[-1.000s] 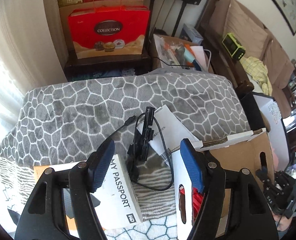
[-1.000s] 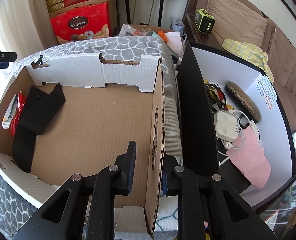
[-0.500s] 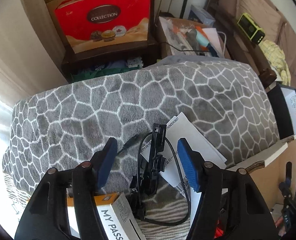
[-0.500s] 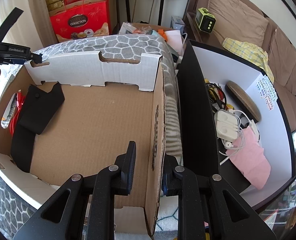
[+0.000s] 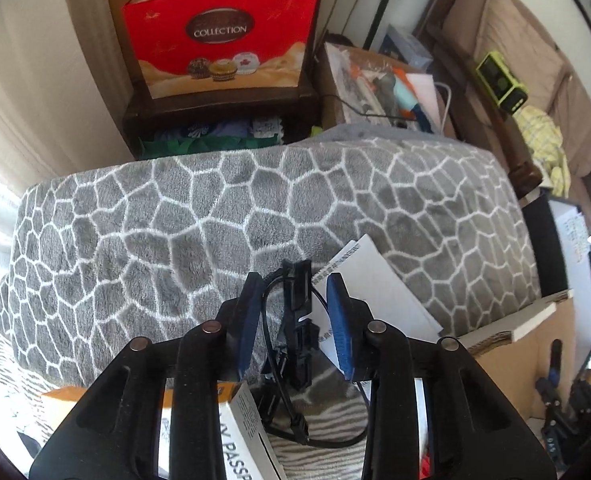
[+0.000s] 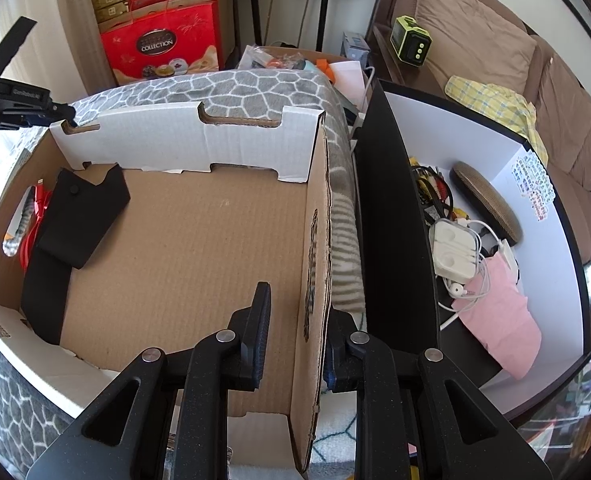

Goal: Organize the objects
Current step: 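Close the left gripper on the black cable and lift it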

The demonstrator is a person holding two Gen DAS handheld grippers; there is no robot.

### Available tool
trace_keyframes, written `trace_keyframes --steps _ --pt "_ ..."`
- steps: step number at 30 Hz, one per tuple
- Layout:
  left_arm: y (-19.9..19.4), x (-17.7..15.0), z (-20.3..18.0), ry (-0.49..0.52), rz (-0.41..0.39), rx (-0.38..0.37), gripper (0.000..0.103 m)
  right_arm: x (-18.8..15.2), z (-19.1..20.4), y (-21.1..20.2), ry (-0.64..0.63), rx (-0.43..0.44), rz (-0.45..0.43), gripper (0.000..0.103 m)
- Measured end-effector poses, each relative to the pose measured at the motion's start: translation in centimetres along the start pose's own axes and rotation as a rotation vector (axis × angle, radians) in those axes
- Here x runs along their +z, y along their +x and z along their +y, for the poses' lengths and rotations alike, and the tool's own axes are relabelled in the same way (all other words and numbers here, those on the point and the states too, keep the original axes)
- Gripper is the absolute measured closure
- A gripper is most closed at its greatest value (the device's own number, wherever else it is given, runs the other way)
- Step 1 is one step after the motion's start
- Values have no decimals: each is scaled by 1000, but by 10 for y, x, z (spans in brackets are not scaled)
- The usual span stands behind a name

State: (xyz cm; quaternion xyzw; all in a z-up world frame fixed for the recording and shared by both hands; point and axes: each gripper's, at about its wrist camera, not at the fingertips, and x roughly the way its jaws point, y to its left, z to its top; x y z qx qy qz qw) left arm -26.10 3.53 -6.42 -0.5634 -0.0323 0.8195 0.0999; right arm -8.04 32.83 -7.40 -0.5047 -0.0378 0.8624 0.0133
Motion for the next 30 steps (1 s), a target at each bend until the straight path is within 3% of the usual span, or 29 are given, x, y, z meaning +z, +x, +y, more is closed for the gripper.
trace_keyframes --steps 15,16,18,21,24,27,29,30 --pt "-93 -8 -1 -4 -159 -111 78 3 -1 0 13 6 -5 81" --pt "-100 -10 -2 0 -169 -121 80 4 -1 0 13 7 -5 81" --pt "-114 -12 -6 9 -191 -146 102 4 0 0 14 8 -5 81" --pt "-136 -15 -16 37 -221 -177 103 4 0 0 15 8 -6 81" --pt "-149 -17 -32 107 -244 -139 103 4 -1 0 17 10 -5 81" --pt "-147 -14 -36 109 -210 -108 100 4 -1 -1 19 12 -6 81" --pt "-138 -13 -29 68 -180 -91 78 4 -1 -1 19 13 -7 81" --pt "-135 -15 -25 52 -175 -86 72 4 -1 -1 18 14 -6 81"
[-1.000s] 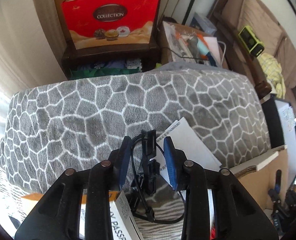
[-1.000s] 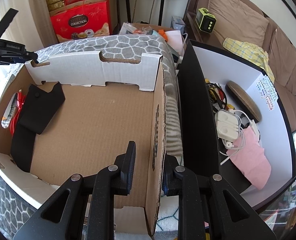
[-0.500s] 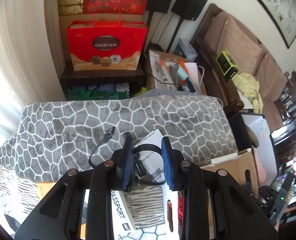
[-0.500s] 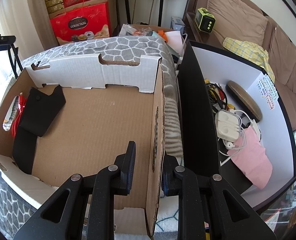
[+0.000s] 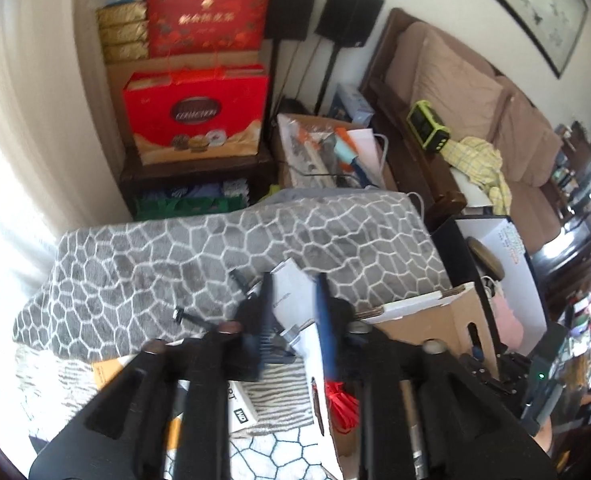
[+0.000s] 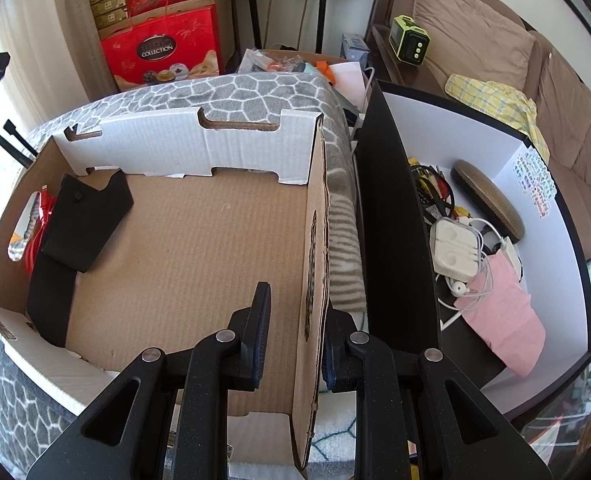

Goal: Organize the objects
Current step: 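Close the left gripper on the black cable and lift it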

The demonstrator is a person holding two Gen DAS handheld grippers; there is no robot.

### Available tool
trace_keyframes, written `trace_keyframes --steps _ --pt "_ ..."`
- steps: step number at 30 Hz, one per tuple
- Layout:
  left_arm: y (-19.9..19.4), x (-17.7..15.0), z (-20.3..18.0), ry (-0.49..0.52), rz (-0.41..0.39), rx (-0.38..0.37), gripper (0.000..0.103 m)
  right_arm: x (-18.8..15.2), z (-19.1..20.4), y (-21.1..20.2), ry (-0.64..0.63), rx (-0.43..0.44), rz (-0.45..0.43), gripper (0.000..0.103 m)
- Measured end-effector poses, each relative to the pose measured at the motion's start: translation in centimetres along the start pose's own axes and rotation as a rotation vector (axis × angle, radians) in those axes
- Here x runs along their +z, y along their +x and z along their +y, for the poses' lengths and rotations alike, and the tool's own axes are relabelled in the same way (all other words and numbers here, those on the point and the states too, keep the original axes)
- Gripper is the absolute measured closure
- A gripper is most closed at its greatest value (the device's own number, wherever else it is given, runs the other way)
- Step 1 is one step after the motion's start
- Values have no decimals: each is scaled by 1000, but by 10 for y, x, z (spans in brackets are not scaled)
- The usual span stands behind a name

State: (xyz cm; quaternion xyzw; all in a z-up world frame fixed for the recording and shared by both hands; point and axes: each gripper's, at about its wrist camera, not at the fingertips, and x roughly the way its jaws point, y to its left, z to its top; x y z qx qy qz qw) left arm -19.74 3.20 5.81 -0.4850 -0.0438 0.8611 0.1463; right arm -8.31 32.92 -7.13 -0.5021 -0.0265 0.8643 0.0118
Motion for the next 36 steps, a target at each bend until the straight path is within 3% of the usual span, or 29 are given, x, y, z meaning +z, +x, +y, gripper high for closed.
trace_keyframes --steps 2,6,9,19,22,24,29,36 --pt "6 -6 11 -25 13 10 62 -1 0 0 -4 1 0 81" --pt "11 -22 29 -55 27 21 61 -3 0 -1 -8 -1 -1 81" --pt "9 -32 41 -86 15 36 49 -4 1 0 -8 -5 -1 81" --pt "14 -54 67 -180 44 -23 49 -4 1 0 -9 -11 -1 81" --pt "28 -57 68 -220 73 -69 54 -4 1 1 -8 -11 -1 80" --pt "38 -57 70 -266 80 -106 62 -5 1 1 -7 -11 1 80" --pt "56 -49 74 -344 75 -168 95 -6 1 2 -12 -16 4 80" --pt "40 -38 61 -306 10 -198 100 -7 1 2 -9 -16 3 80"
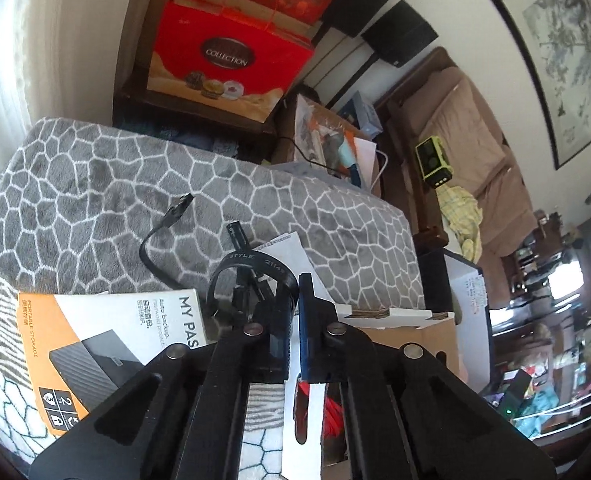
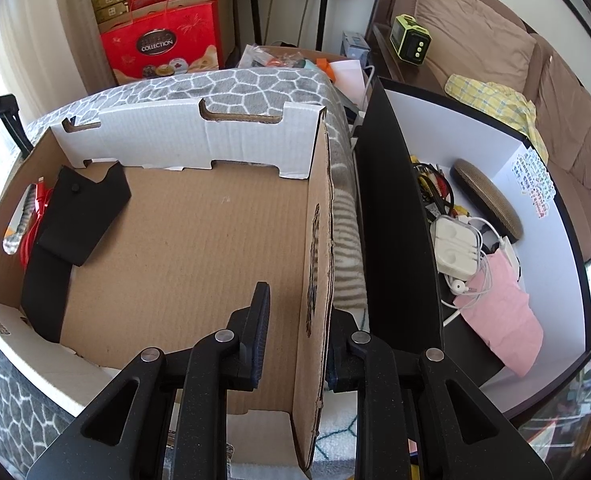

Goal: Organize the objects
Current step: 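Close the left gripper on the black cable and lift it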

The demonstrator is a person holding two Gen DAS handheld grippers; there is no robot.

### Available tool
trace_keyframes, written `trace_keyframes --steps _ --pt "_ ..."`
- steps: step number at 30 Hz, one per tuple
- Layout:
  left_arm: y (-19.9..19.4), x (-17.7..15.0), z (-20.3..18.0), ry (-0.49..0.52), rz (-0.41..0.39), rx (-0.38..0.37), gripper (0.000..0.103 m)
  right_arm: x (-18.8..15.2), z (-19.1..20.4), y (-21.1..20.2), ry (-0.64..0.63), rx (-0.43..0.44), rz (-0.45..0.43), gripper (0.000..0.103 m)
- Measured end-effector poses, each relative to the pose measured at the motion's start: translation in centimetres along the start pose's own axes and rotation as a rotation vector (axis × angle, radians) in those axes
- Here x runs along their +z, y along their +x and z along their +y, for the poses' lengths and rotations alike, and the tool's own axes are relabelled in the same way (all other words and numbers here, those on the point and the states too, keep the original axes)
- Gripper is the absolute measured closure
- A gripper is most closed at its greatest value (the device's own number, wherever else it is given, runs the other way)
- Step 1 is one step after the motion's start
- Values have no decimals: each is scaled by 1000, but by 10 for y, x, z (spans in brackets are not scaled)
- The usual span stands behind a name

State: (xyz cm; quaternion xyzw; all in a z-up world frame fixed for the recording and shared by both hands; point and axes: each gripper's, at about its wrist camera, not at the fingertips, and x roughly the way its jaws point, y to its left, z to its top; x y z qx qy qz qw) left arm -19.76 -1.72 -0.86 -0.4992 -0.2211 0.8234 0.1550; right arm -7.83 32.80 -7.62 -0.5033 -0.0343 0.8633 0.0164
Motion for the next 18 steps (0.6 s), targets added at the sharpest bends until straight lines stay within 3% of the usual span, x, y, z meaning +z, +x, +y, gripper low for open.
trace_keyframes --steps 11,18 --pt "-58 -3 -62 183 -92 -117 101 0 1 1 3 -3 2 80" --pt "-59 -12 -104 287 -10 -173 101 0 -1 2 8 2 5 80"
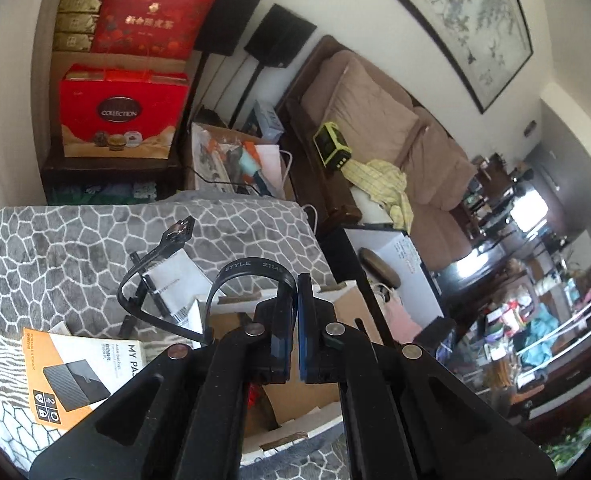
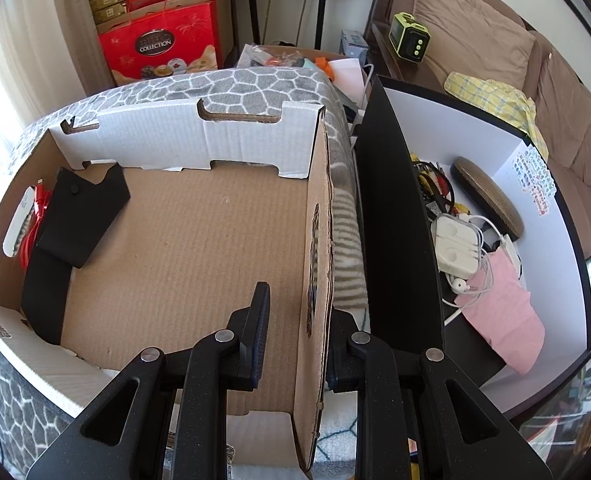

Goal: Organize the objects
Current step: 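Close the left gripper on the black cable and lift it, then lower the black cable into the cardboard tray and open the left gripper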

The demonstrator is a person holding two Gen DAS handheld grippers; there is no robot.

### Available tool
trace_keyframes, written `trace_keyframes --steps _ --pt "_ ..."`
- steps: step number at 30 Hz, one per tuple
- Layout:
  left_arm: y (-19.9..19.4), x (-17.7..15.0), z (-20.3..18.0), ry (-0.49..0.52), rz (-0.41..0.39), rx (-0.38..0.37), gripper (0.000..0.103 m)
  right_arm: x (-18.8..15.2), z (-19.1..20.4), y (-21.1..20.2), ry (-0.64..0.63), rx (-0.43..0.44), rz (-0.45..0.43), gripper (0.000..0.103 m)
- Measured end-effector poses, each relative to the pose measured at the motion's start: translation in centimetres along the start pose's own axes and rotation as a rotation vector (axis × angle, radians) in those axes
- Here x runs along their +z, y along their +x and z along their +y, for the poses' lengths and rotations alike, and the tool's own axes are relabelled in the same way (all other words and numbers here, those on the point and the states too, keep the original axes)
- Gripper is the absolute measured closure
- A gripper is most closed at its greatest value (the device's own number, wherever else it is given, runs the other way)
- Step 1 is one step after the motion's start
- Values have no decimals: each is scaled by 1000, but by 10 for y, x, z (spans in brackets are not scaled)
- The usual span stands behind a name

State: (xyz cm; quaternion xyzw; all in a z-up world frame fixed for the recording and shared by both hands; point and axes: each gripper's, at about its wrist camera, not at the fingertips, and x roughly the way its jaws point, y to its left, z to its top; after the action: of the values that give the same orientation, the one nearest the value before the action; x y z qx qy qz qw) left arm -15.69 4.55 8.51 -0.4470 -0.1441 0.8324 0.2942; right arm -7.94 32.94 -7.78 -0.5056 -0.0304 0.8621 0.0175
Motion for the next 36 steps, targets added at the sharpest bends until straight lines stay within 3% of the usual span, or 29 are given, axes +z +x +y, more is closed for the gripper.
trace_keyframes --steps 10,15,22,24,26,28,31,36 --pt "51 -38 -74 204 222 -10 101 -1 -1 3 10 4 5 80" --pt "84 -52 -83 199 336 7 101 -2 -1 2 12 5 6 80" --pt "130 -57 -57 107 444 87 98 -3 0 2 14 5 6 80" --pt "138 -56 -46 61 457 109 95 -2 0 2 14 5 6 80" --pt "143 -55 -36 36 470 123 77 -2 0 2 14 4 7 80" --pt "141 -57 -30 17 463 123 67 -3 0 2 13 4 7 80" --pt "136 -54 -25 29 440 117 63 -3 0 2 12 0 7 80" --pt "130 -53 -25 89 405 188 61 -3 1 1 10 -6 7 79"
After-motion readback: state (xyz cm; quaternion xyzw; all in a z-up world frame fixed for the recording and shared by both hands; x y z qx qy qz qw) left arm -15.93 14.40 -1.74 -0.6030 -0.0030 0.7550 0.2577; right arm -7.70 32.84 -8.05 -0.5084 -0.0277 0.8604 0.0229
